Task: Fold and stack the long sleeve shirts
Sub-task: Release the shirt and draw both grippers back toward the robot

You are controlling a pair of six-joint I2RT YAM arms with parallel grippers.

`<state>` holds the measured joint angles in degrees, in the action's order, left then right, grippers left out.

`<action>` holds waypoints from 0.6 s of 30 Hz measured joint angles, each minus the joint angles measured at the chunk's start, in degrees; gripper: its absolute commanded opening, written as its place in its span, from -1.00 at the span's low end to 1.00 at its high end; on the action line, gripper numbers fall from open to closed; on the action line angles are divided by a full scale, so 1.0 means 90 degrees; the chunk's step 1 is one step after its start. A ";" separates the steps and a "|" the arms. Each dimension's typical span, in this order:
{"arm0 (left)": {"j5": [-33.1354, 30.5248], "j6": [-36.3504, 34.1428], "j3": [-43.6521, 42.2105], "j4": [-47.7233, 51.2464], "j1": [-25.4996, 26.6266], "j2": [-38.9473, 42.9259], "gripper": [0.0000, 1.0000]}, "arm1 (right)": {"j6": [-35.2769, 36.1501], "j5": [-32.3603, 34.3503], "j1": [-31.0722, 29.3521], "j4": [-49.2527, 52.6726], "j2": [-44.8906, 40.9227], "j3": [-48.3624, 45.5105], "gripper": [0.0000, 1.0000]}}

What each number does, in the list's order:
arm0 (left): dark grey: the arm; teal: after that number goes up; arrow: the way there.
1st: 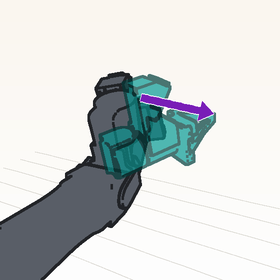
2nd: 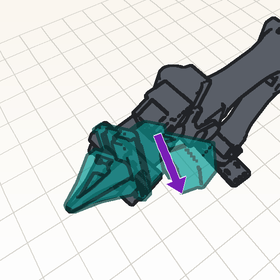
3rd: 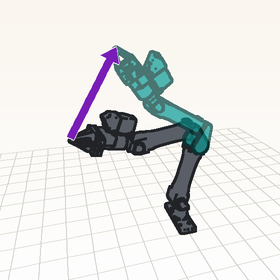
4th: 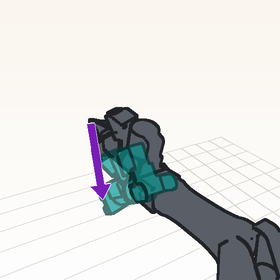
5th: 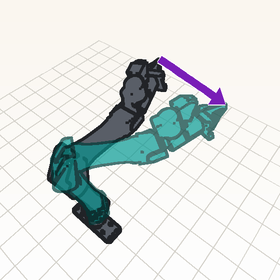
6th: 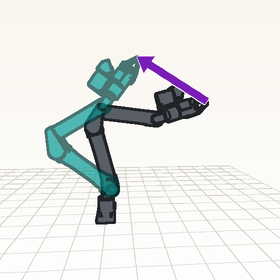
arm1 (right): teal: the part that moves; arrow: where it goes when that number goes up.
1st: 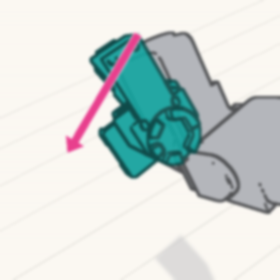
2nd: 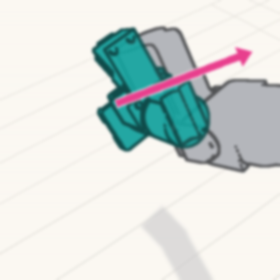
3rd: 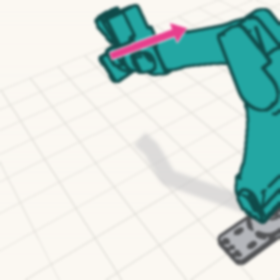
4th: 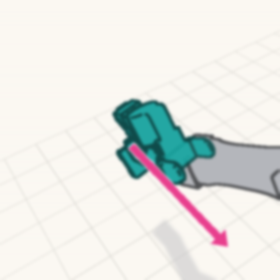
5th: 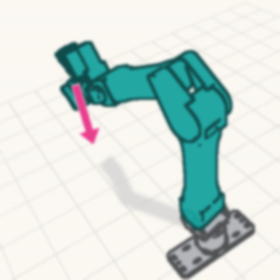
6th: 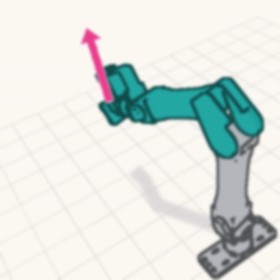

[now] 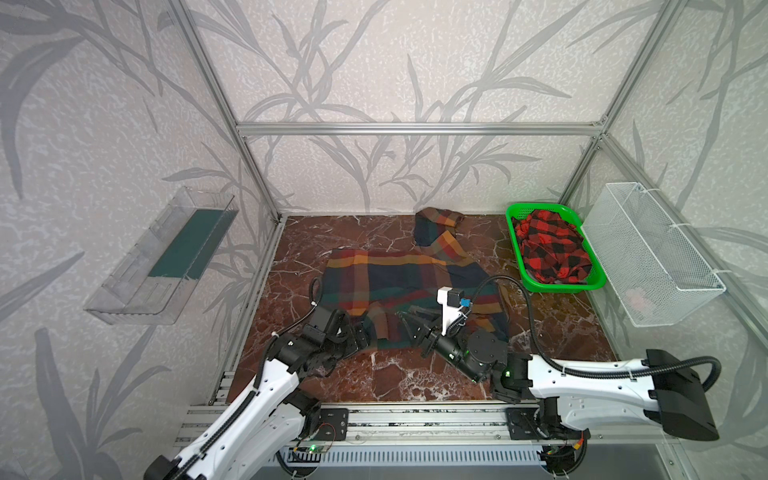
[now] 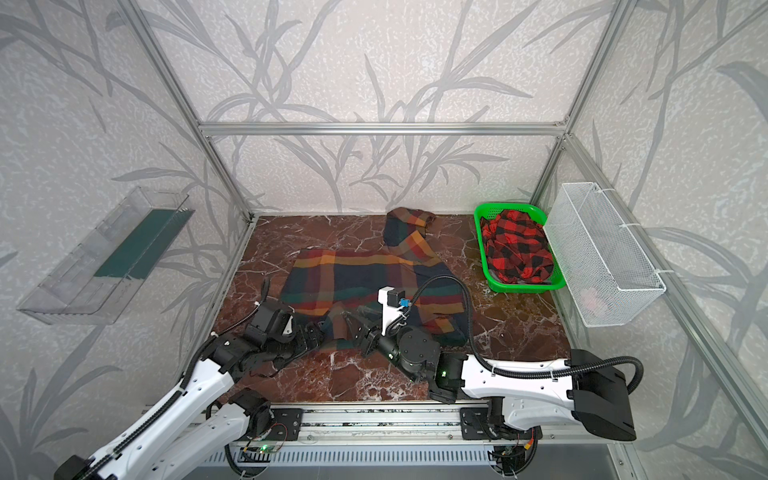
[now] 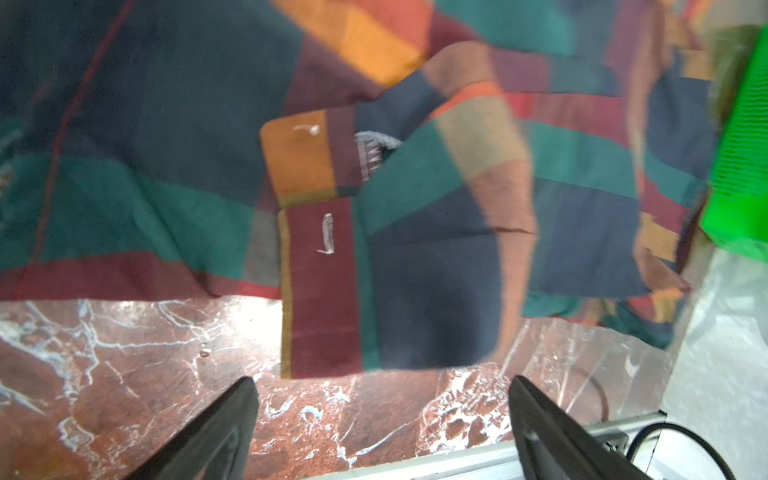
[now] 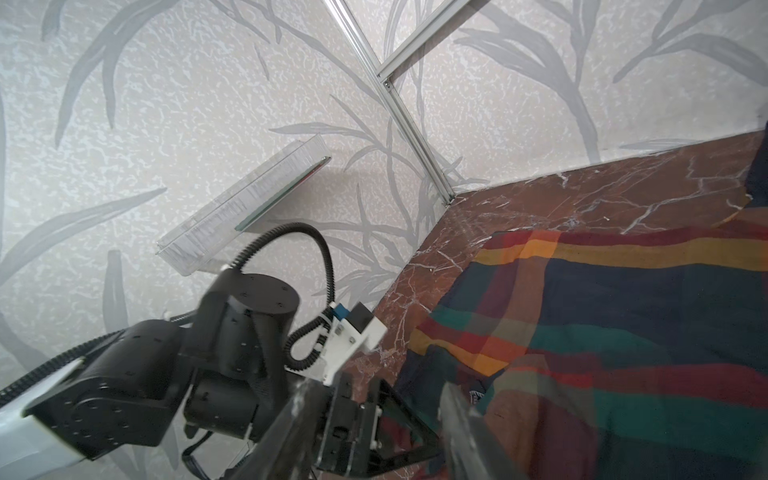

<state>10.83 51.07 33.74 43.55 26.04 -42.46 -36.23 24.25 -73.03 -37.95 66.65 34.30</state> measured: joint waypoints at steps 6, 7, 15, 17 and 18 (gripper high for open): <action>-0.0316 -0.0449 0.0109 -0.0061 0.0729 -0.0012 0.79 | 0.0034 -0.0231 0.0338 0.0493 -0.0578 -0.0408 -0.01; -0.0398 -0.0505 0.0109 -0.0066 0.0928 -0.0134 0.79 | 0.0036 -0.0255 0.0408 0.0580 -0.0741 -0.0474 -0.01; -0.1547 -0.0903 0.0444 0.0066 0.2283 -0.1214 0.72 | 0.0289 -0.0311 0.0746 0.1528 -0.2363 -0.0821 -0.01; -0.1802 -0.0947 0.0590 0.0117 0.2409 -0.1593 0.68 | 0.0381 -0.0287 0.0753 0.1768 -0.2805 -0.0920 -0.01; -0.1931 -0.0984 0.0648 0.0136 0.2458 -0.1812 0.65 | 0.0425 -0.0253 0.0755 0.1909 -0.3043 -0.0986 -0.01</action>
<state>-6.55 42.22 39.57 44.77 48.16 -58.76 -32.40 21.98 -66.24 -20.78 39.27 25.43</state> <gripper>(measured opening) 0.847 0.494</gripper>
